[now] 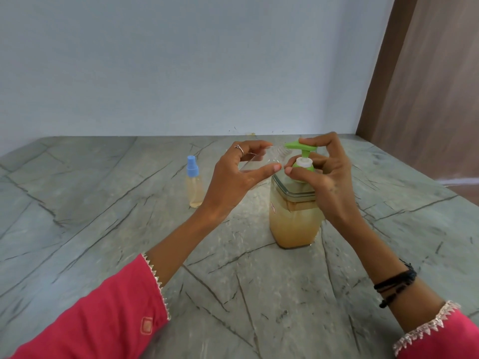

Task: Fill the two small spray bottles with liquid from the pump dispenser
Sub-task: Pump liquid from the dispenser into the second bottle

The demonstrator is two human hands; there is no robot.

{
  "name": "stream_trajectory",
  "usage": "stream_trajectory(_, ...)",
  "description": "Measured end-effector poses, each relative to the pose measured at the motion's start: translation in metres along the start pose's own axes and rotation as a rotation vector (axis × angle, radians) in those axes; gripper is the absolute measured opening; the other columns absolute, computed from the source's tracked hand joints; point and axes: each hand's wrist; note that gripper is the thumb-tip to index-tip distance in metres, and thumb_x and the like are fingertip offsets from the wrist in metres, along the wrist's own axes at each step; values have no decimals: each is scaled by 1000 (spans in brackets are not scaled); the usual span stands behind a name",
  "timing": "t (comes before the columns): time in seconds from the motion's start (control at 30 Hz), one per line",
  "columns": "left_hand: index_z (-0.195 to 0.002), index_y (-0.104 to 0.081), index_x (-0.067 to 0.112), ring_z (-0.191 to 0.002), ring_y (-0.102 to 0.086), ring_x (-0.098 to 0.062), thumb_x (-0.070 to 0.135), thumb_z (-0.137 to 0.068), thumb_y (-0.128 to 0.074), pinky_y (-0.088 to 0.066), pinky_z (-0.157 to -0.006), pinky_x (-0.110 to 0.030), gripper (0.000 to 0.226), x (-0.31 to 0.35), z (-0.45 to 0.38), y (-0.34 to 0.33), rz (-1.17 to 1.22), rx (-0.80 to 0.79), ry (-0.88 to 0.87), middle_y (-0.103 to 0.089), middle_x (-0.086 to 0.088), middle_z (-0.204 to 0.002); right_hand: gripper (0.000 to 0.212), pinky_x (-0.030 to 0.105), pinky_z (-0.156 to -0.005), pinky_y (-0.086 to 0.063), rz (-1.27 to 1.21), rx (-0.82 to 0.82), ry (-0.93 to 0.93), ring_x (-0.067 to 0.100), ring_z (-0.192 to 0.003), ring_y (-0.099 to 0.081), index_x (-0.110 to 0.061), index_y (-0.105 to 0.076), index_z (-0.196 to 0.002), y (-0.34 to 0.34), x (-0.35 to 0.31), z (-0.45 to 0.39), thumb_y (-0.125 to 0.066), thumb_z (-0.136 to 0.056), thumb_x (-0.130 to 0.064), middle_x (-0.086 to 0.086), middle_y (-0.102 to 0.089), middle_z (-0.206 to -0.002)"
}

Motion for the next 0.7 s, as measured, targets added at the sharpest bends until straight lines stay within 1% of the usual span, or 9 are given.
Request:
stream_trajectory(0.07,-108,-63,19,-95,-58,6,20,-72,-76,-45,-74,-8,39,0,1,-1,4,-3,8,-62,4,-105,33,26,-64,-53,-15,6,-25,21,-75,-69,-21,-54,-85,0,-1,-2,-73,-68,-2,11,-71,-86)
stream_trajectory(0.1,-108,-63,19,-95,-57,8,20,-72,-76,-45,-74,-7,38,-1,1,-1,0,-7,7,-62,5,-104,31,24,-63,-53,-20,5,-31,20,-74,-69,-19,-53,-82,0,-1,-3,-73,-68,0,10,-71,-84)
stream_trajectory(0.2,-108,-62,22,-97,-56,8,21,-72,-76,-46,-75,-8,38,-1,1,1,-31,-21,-5,-61,9,-103,33,21,-60,-51,-27,-8,-41,15,-72,-69,-14,-51,-78,1,-1,-5,-72,-72,10,-2,-72,-76)
stream_trajectory(0.27,-108,-62,22,-98,-57,6,21,-72,-76,-46,-75,-9,38,-2,1,1,-22,-18,-1,-61,8,-103,33,20,-60,-52,-15,-21,-39,13,-72,-69,-14,-50,-81,1,-2,-4,-70,-74,11,-1,-72,-78)
stream_trajectory(0.33,-108,-62,19,-97,-57,6,18,-73,-76,-46,-72,-8,38,-1,1,0,-5,-9,4,-62,3,-105,35,20,-62,-52,2,-31,-27,12,-72,-69,-15,-50,-88,0,-2,-2,-70,-76,10,8,-70,-86)
stream_trajectory(0.37,-108,-62,19,-97,-57,7,17,-73,-75,-46,-72,-7,38,0,1,-1,5,-7,5,-62,0,-107,36,20,-63,-52,9,-38,-18,12,-73,-69,-17,-49,-92,0,-2,-1,-69,-77,10,10,-69,-89)
stream_trajectory(0.5,-107,-63,19,-96,-58,6,17,-72,-76,-46,-72,-7,37,1,1,0,35,-3,12,-63,-2,-109,39,19,-68,-51,34,-68,26,10,-77,-68,-25,-50,-104,0,-2,2,-67,-78,-1,-2,-70,-83)
stream_trajectory(0.63,-107,-63,19,-95,-58,7,17,-72,-75,-46,-72,-7,37,1,1,0,43,1,13,-63,-4,-109,37,25,-76,-52,71,-92,43,16,-84,-67,-26,-52,-109,2,1,2,-67,-80,-8,-1,-70,-87)
stream_trajectory(0.7,-107,-62,19,-95,-58,8,17,-72,-75,-46,-71,-7,37,1,1,0,42,3,10,-63,-4,-110,38,26,-80,-51,88,-101,58,16,-88,-67,-27,-51,-112,3,3,3,-67,-82,-10,-1,-70,-88)
Point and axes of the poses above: each hand's wrist, its own z-axis away from the middle knuckle, its own y-axis out of the back of the hand, x = y × z
